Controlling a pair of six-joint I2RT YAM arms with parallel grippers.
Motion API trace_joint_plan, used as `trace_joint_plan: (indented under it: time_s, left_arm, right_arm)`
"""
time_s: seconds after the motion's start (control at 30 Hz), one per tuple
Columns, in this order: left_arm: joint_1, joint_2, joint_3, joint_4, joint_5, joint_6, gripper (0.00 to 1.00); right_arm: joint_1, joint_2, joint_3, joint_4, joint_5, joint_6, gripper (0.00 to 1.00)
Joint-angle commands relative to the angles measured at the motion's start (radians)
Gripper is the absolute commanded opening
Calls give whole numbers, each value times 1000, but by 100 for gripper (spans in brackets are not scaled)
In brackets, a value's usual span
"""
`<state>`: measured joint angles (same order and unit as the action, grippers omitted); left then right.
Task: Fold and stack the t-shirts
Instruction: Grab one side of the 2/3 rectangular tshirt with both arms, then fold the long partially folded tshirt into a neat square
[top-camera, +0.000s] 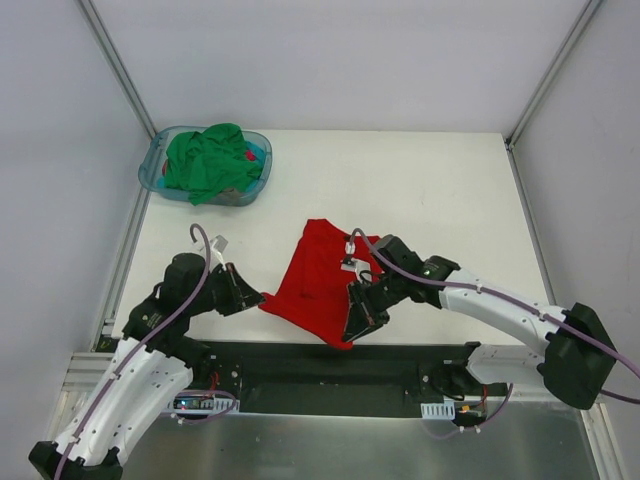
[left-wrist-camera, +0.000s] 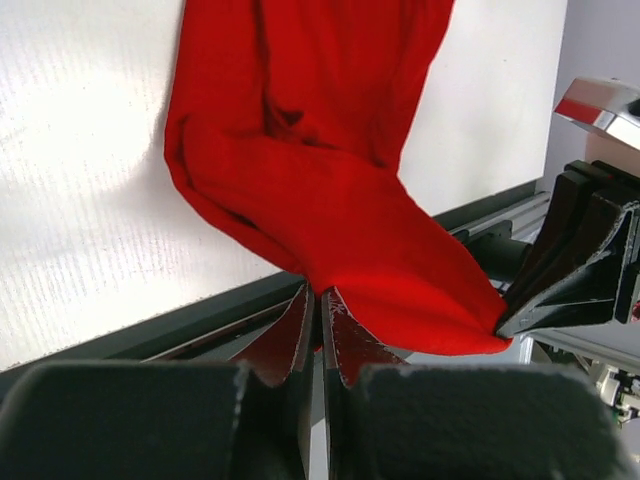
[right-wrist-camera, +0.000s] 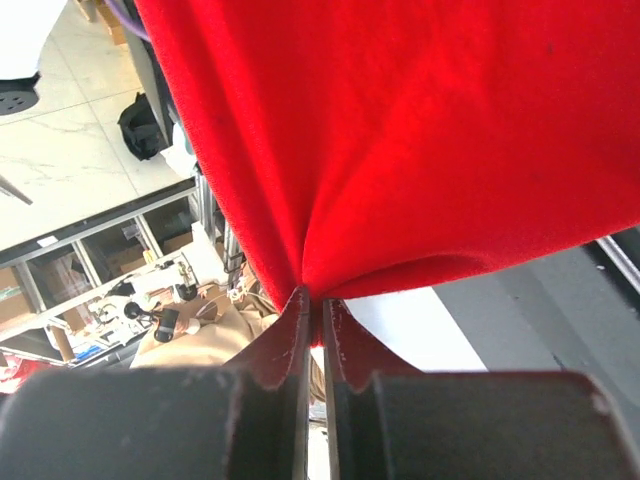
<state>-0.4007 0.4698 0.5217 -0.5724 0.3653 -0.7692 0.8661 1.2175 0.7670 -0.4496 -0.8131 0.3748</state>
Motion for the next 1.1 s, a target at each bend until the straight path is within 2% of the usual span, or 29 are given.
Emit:
trace_joint_plan:
  time_s: [0.0, 0.23, 0.5, 0.7, 1.07]
  left_arm:
    - [-3, -7, 89, -61, -45, 31, 0]
    - [-4, 108, 173, -49, -104, 68, 0]
    - [-4, 214, 192, 98, -129, 65, 0]
    - [-3, 358, 231, 233, -118, 73, 0]
    - [-4, 613, 363, 338, -187, 99, 0]
  right_arm:
    - [11, -76, 8, -55, -90, 56, 6]
    - [-25, -110, 9, -55, -40, 67, 2]
    - [-171, -110, 9, -80, -52, 36, 1]
    - [-283, -98, 48, -135, -40, -39, 1]
    - [-441, -16, 140, -158, 2, -148, 1]
